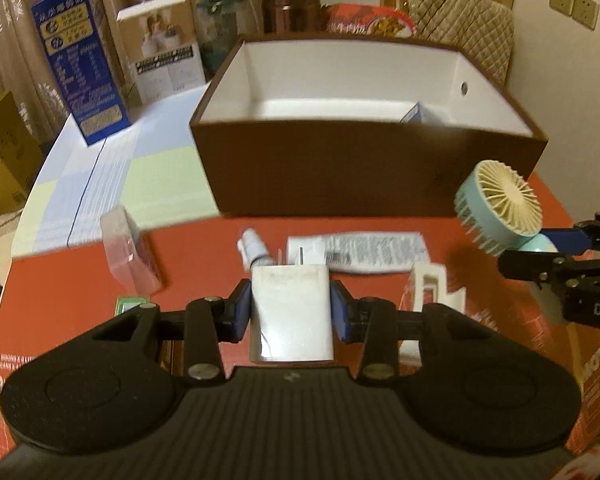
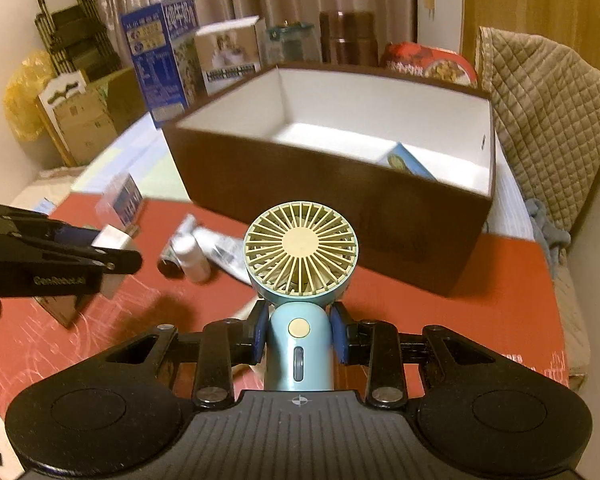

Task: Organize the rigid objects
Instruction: 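Carry the charger and fan with both tools over the brown box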

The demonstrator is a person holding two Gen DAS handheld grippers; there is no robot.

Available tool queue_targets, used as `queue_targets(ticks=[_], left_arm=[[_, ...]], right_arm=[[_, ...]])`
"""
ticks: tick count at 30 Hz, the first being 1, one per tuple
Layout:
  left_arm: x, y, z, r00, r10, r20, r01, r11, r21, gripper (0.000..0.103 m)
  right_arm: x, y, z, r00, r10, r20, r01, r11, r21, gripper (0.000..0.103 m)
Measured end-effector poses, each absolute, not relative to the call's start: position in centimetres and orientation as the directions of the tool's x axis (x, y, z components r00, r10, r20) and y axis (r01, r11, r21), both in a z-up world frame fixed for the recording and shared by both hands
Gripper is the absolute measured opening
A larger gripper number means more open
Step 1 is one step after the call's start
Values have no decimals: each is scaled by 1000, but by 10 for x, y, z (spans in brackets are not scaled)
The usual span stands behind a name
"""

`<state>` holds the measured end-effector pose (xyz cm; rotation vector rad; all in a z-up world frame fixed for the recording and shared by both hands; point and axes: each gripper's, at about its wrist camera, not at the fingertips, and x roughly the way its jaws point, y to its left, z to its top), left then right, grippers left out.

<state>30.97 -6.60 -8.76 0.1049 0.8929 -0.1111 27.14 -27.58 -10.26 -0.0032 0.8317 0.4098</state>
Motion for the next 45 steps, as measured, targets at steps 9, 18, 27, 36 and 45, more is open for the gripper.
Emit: queue_targets(ticks=[9, 18, 27, 36, 45], left_arm=[[351, -59, -56, 660, -115, -742, 205, 978, 32, 36], [402, -51, -35, 685, -152, -712, 254, 967, 38, 36], [450, -51, -30, 689, -183, -701, 287, 957, 33, 36], [499, -49, -37, 677, -195, -709, 296, 955, 20, 36], [537, -54, -52, 651, -195, -734, 311, 950, 24, 36]], right_arm=[[302, -261, -68, 644, 369, -670, -319, 926, 204, 30], [346, -237, -46, 675, 363, -642, -280, 932, 232, 30], [394, -218, -41, 683, 349, -642, -231, 937, 264, 30], [443, -214, -47, 699, 308, -646, -156, 946, 283, 30], [482, -221, -64, 689, 269, -673, -73, 950, 304, 30]])
